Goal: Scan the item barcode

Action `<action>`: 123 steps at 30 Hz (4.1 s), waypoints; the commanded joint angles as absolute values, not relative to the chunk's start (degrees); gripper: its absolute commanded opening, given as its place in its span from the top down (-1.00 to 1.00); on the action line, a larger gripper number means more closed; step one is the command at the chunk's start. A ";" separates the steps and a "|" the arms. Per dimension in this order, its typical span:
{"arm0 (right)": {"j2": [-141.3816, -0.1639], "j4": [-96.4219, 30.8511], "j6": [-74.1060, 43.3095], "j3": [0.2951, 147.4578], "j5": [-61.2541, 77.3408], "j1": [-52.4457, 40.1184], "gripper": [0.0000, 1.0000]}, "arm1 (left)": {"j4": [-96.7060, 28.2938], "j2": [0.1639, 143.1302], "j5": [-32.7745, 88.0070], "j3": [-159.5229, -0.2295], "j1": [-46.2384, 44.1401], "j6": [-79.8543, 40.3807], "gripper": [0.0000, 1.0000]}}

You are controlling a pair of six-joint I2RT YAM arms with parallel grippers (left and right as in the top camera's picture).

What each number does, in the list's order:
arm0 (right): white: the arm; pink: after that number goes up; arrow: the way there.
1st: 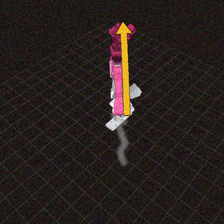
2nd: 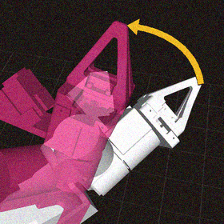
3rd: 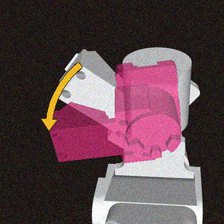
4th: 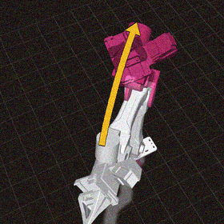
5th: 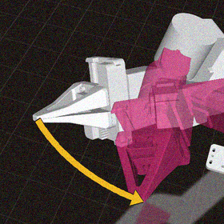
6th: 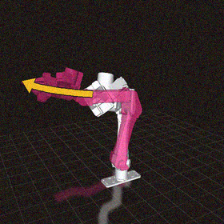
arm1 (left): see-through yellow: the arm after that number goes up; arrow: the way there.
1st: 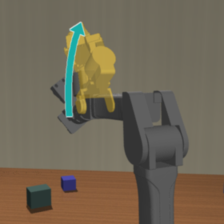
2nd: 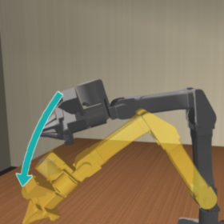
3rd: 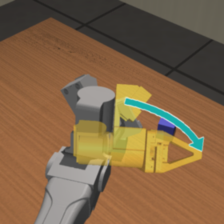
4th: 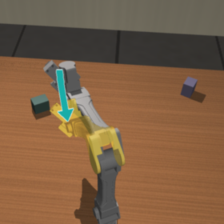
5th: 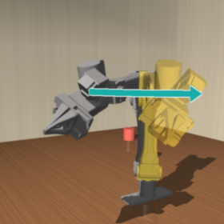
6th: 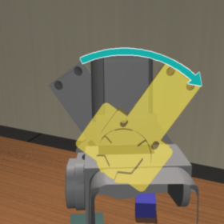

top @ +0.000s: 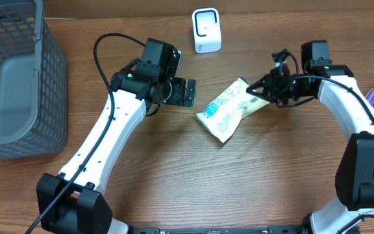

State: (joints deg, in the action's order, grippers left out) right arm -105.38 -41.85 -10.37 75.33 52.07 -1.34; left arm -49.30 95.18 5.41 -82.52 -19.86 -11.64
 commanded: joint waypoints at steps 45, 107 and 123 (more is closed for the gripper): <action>-119.77 -29.30 -5.50 57.34 35.59 -7.18 0.92 | -49.47 95.48 0.54 -82.96 -19.90 -13.72 -1.00; -104.90 -2.09 -44.97 53.39 32.64 -21.08 0.93 | -48.90 95.48 0.03 -82.98 -10.28 -15.49 -1.00; -115.11 -6.66 -39.75 57.78 32.53 -26.39 0.93 | -49.89 95.48 -0.62 -82.98 -9.54 -15.40 -1.00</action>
State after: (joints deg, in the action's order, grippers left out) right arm -113.65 -3.84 -43.29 57.47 29.89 -23.83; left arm -49.76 95.18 0.16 -82.52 -9.65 -14.85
